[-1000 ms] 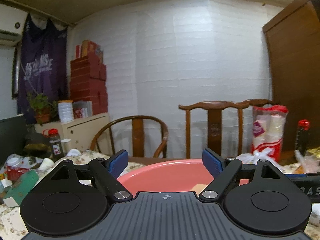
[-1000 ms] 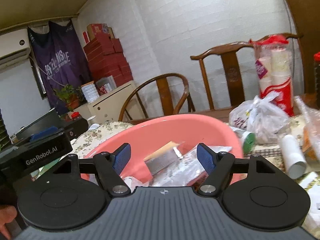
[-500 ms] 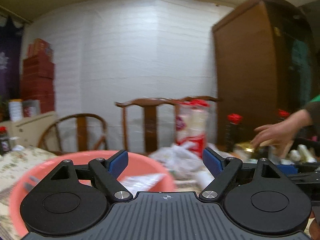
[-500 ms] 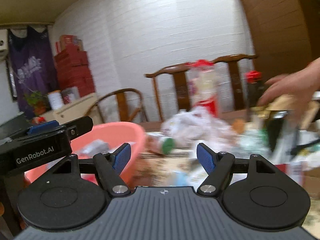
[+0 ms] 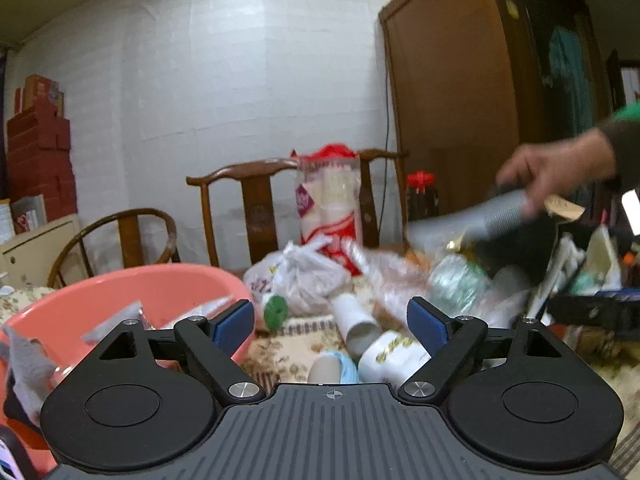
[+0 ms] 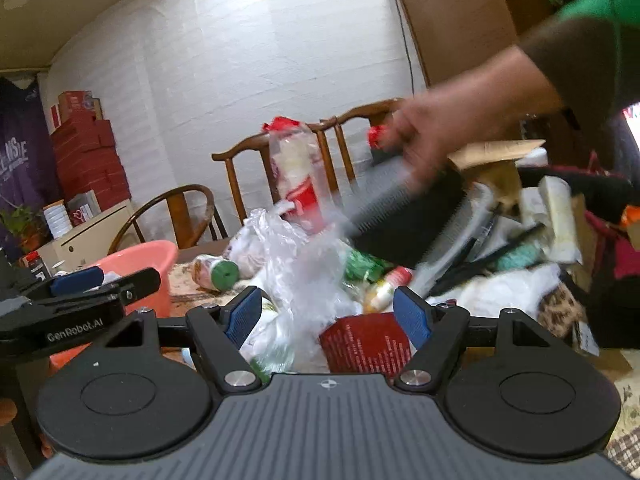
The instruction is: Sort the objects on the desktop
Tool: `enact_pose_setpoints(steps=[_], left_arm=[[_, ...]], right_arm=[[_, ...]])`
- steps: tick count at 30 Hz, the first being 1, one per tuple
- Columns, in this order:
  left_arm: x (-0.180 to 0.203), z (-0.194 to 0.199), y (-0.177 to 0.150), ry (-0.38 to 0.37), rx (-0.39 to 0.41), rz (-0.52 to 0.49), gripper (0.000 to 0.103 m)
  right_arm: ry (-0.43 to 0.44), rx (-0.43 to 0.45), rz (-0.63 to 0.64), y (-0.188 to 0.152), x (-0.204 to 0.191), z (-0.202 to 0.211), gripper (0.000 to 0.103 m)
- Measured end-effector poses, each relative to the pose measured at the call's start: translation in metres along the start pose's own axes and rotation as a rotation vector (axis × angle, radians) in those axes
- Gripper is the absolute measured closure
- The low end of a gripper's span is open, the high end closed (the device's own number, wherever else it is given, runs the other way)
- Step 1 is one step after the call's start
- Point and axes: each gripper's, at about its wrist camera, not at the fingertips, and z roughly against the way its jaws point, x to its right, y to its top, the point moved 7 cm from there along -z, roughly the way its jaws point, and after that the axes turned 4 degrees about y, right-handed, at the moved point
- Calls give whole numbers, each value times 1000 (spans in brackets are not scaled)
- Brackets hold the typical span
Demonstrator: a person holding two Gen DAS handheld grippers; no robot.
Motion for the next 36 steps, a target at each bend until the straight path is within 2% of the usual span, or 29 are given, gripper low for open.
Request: enact_pose_setpoints(steps=[8, 12, 15, 18, 21, 24, 25, 27, 30, 35, 36], left_arm=[[7, -24, -33, -23, -77, -19, 12], [10, -26, -27, -28, -65, -29, 12], [12, -28, -14, -35, -42, -28, 11], [14, -30, -1, -34, -17, -40, 10], [17, -34, 7, -42, -6, -47, 9], [19, -37, 8, -48, 5, -51, 9], [19, -39, 7, -50, 6, -58, 9], [19, -47, 1, -54, -10, -75, 9], [14, -53, -8, -61, -34, -57, 9], [7, -58, -18, -63, -70, -30, 9], [7, -57, -18, -62, -70, -30, 9]], right_arm=[[-34, -35, -9, -20, 33, -1, 26], [-53, -39, -89, -21, 55, 1, 26], [-65, -10, -83, -13, 58, 5, 26], [-51, 7, -108, -5, 60, 4, 25], [3, 5, -200, 2, 65, -3, 25], [87, -48, -332, -3, 69, -20, 25], [90, -63, -346, -6, 70, -25, 25], [66, -80, -312, -12, 68, -31, 25], [39, -108, -167, -15, 60, -35, 25], [-10, -136, 153, -11, 34, -32, 27], [-23, -143, 211, -12, 29, -33, 33]])
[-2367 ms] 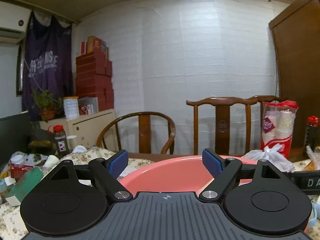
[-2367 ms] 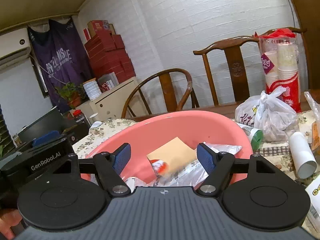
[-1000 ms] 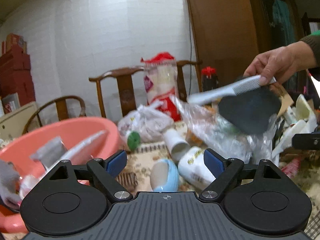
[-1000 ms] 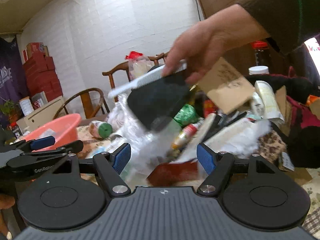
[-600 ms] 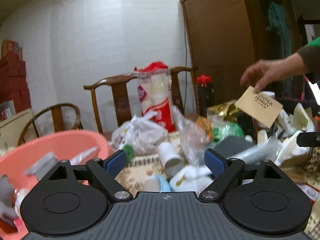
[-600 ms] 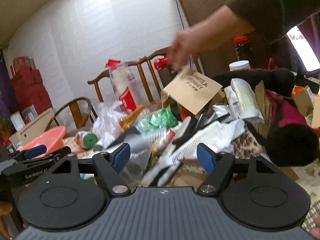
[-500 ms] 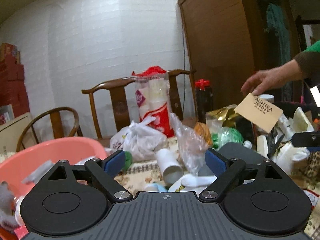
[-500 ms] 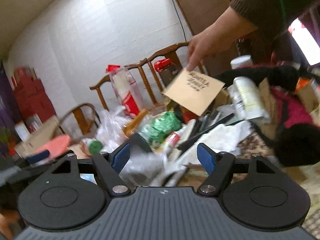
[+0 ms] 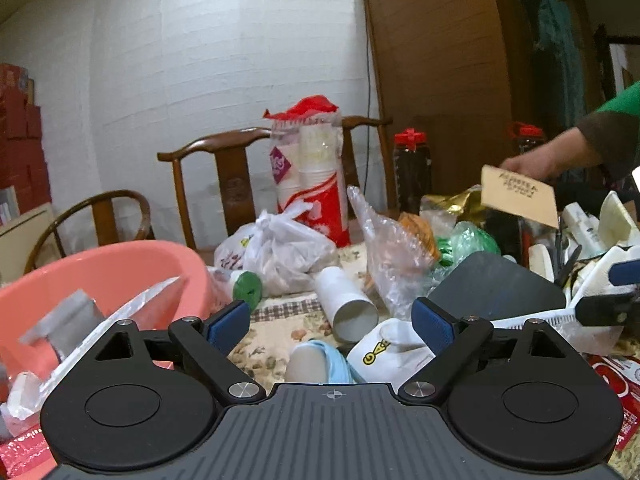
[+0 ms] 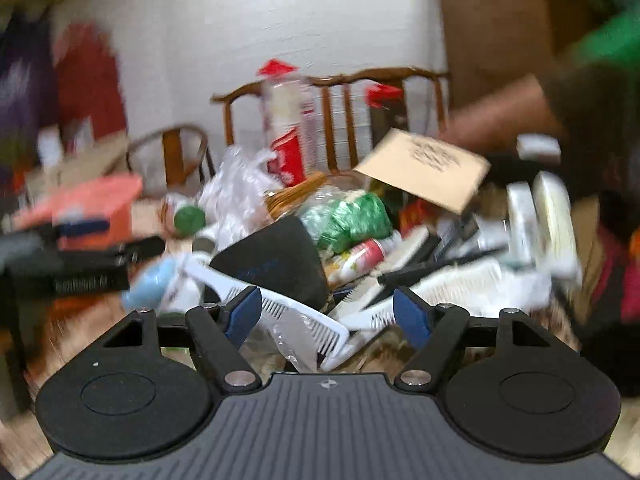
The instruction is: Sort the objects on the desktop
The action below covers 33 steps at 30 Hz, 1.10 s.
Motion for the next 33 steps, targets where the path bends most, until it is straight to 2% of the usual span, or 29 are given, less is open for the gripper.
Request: enact_pose_setpoints(steps=[1, 2, 3, 7, 9, 13, 22, 23, 24, 26, 29, 33], left_arm=[[-1, 1, 1, 1, 1, 3, 9], [-2, 3, 1, -1, 3, 8, 9], [-2, 5, 2, -3, 4, 11, 9], [-5, 11, 1, 4, 9, 2, 9], [-8, 12, -2, 6, 3, 1, 9], [-11, 13, -5, -3, -6, -10, 9], [6, 17, -19, -56, -20, -64, 9], [9, 18, -21, -67, -13, -82, 9], [13, 18, -22, -73, -7, -100, 9], [24, 20, -23, -87, 10, -164, 9], [40, 22, -20, -121, 42, -236, 7], [58, 20, -19, -221, 23, -226, 6]], right_arm=[[-19, -9, 50, -1, -6, -3, 40], [-38, -26, 102, -2, -12, -7, 54], [-47, -41, 139, -6, -16, -11, 61], [-59, -60, 245, -16, -29, -25, 61], [-27, -77, 255, -21, -33, -28, 57], [-12, -99, 330, -31, -41, -26, 56], [-5, -147, 348, -49, -44, -38, 59], [-10, -142, 350, -51, -44, -36, 66], [-6, -131, 353, -53, -43, -34, 83], [17, -133, 324, -53, -41, -30, 98], [10, -136, 326, -54, -37, -22, 99], [32, -124, 270, -52, -28, -10, 99]])
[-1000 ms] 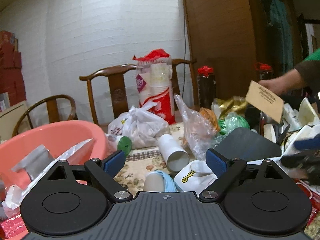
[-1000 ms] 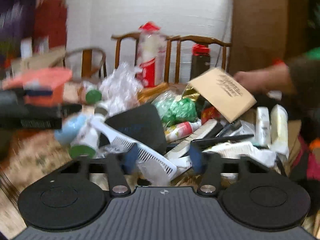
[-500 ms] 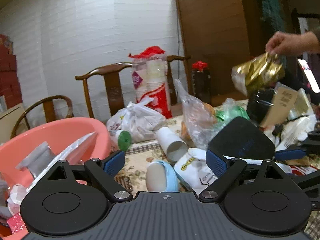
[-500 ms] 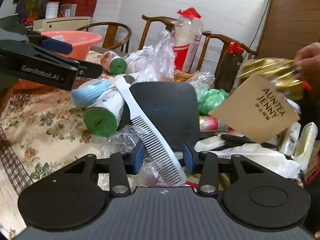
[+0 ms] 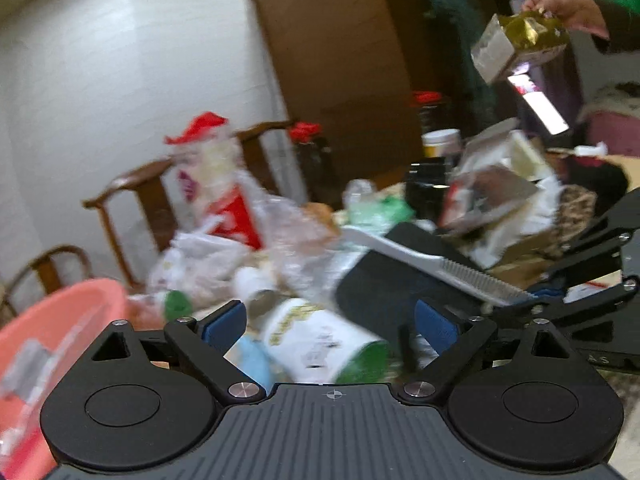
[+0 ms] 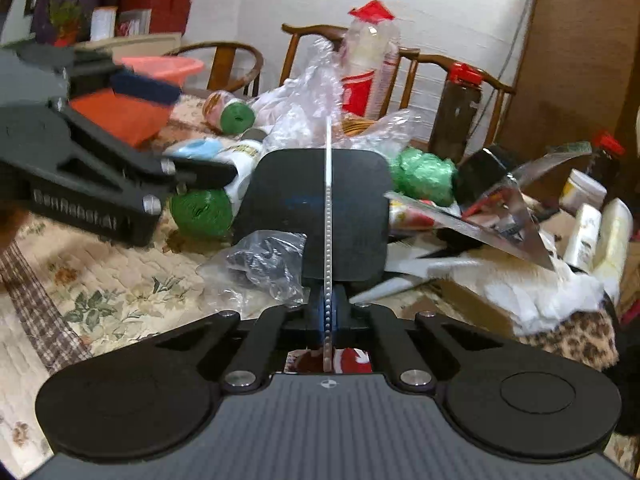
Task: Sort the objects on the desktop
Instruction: 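Grasp the white comb with the right tool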
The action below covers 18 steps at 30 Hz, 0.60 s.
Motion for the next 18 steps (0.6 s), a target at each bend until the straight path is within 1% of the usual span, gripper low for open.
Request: enact_pose_setpoints(steps=[3, 5, 7, 9, 10, 12, 16, 18], left_arm=[[8, -6, 2, -71, -15, 56, 6], [11, -11, 6, -104, -37, 115, 6], [13, -15, 11, -127, -59, 164, 3], [18, -21, 14, -116, -110, 179, 3], [20, -23, 15, -113, -118, 183, 3], [23, -23, 18, -112, -114, 173, 3], [23, -20, 21, -94, -117, 157, 3], [20, -17, 23, -70, -111, 147, 3]], right_arm=[[30, 19, -35, -2, 6, 12, 99], [29, 18, -3, -7, 3, 17, 99], [36, 20, 19, -14, -1, 23, 99], [38, 38, 20, -17, -2, 27, 99], [43, 51, 15, -18, -2, 30, 99], [59, 70, 13, -17, 0, 35, 99], [95, 90, 54, -18, -6, 45, 99], [99, 102, 71, -19, -9, 50, 99]])
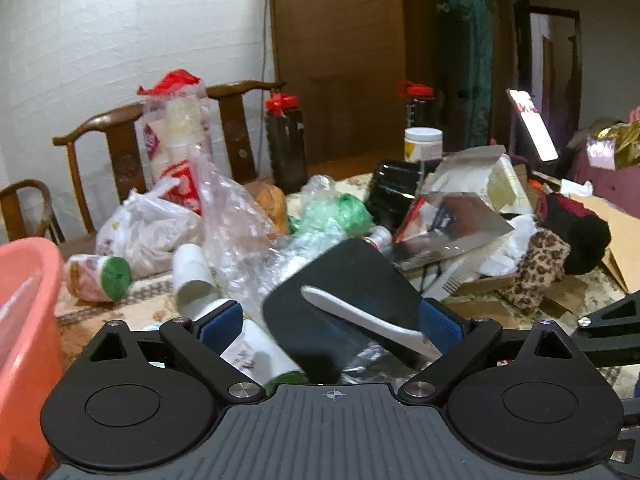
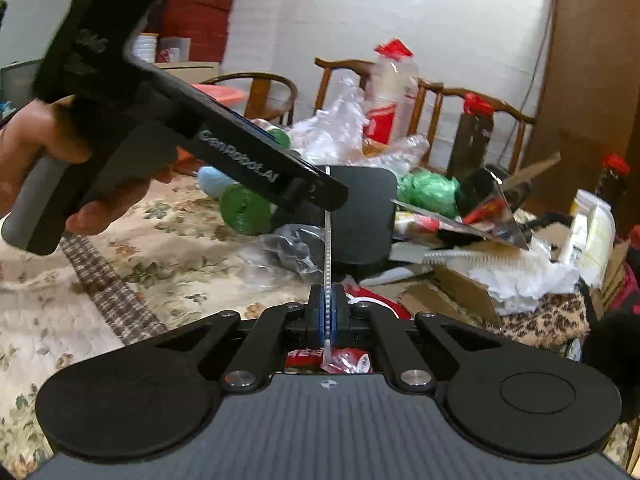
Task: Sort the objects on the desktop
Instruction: 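Grasp the white comb with the right tool, then lift the white comb and hold it above the table with the right tool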
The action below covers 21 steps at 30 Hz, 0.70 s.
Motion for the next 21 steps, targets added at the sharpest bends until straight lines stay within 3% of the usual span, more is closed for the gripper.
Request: enact_pose_setpoints(steps=[4, 8, 10, 12, 13, 16, 21], left_arm=[[-1, 7, 1, 69, 26, -105, 3], [4, 12, 0, 53, 33, -177, 3], [9, 12, 1, 45, 44, -209, 3], [19, 12, 0, 53, 72, -283, 2], [25, 12, 0, 61, 89, -327, 1], [39, 11, 0, 103, 123, -414, 0], [18, 16, 4, 96, 132, -285, 0]], right_arm=[[-30, -74, 0, -5, 6, -8, 99], [-78, -163, 66, -14, 9, -14, 97], [-101, -157, 71, -13, 12, -10, 76], [-126, -133, 63, -12, 16, -3, 24], [-135, -120, 67, -12, 17, 1, 20], [-134, -125, 84, -16, 17, 5, 23], [-180, -116, 150, -13, 9, -2, 23]])
